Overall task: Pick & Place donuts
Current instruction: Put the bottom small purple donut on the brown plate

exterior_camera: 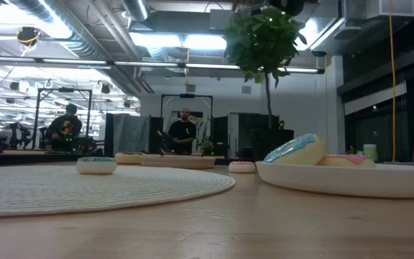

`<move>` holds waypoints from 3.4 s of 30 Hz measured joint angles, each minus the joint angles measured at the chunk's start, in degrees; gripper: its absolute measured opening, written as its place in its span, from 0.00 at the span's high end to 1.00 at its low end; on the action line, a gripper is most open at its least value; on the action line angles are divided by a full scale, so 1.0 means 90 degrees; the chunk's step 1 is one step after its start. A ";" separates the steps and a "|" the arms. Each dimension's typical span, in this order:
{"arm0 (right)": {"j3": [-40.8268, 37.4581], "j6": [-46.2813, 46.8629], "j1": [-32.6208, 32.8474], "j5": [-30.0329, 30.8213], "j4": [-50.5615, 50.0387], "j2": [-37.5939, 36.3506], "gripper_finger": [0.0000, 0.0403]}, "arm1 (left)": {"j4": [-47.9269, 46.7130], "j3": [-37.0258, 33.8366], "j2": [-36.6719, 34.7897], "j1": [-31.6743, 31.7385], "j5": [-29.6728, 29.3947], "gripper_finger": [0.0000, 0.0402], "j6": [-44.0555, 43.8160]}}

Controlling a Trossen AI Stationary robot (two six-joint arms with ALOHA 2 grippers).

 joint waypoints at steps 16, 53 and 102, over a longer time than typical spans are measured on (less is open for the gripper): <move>0.0283 -0.0038 -0.0640 -0.1744 0.0317 -0.0039 0.58 | 0.0528 0.0000 -0.0002 -0.0099 0.1063 0.51 0.1326; 0.0672 -0.0003 -0.1027 -0.2235 0.0296 -0.0024 0.58 | 0.1682 -0.0002 0.0437 0.0032 0.1434 0.51 0.2297; 0.0663 -0.0276 -0.0905 -0.1207 -0.1072 -0.0039 0.30 | -0.0469 -0.0002 0.0148 0.0508 -0.0539 0.85 0.0233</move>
